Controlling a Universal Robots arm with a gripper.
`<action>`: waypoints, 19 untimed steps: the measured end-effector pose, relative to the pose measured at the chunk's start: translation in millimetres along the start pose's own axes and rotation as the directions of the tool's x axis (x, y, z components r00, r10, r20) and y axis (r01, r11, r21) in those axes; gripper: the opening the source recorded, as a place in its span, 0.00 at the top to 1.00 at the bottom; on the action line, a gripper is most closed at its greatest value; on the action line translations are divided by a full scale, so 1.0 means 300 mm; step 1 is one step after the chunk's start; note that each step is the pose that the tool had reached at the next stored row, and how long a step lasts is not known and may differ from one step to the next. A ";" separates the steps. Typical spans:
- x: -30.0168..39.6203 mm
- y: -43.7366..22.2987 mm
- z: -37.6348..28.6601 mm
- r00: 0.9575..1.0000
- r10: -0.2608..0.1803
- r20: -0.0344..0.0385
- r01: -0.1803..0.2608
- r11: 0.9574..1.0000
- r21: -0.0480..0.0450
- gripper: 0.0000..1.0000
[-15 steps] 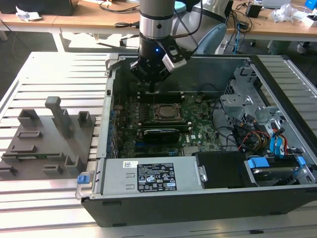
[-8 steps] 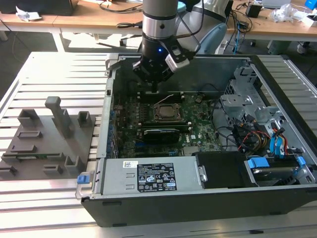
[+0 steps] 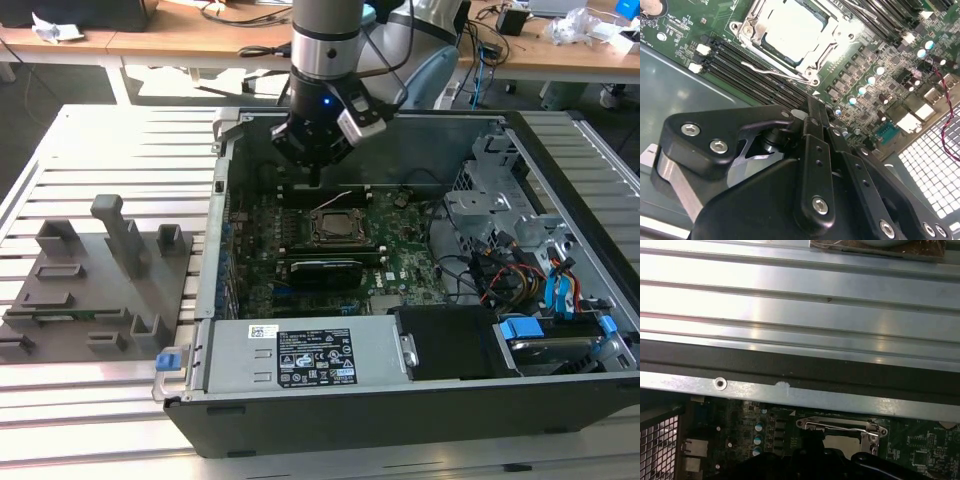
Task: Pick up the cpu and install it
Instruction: 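Install the first cpu locking lever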
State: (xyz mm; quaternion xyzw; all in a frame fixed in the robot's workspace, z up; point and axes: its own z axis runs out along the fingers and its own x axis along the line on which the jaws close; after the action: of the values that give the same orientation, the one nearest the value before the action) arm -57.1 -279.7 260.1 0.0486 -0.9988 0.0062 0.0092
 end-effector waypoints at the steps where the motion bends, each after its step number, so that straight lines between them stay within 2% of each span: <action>1: -0.002 0.000 0.000 1.000 0.000 0.000 0.000 1.000 0.000 0.89; 19: -0.035 -0.003 0.004 1.000 0.000 -0.001 0.000 1.000 0.000 0.89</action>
State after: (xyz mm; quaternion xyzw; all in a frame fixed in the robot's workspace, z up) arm -46.5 -279.7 258.7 0.0486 -0.9988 0.0063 0.0096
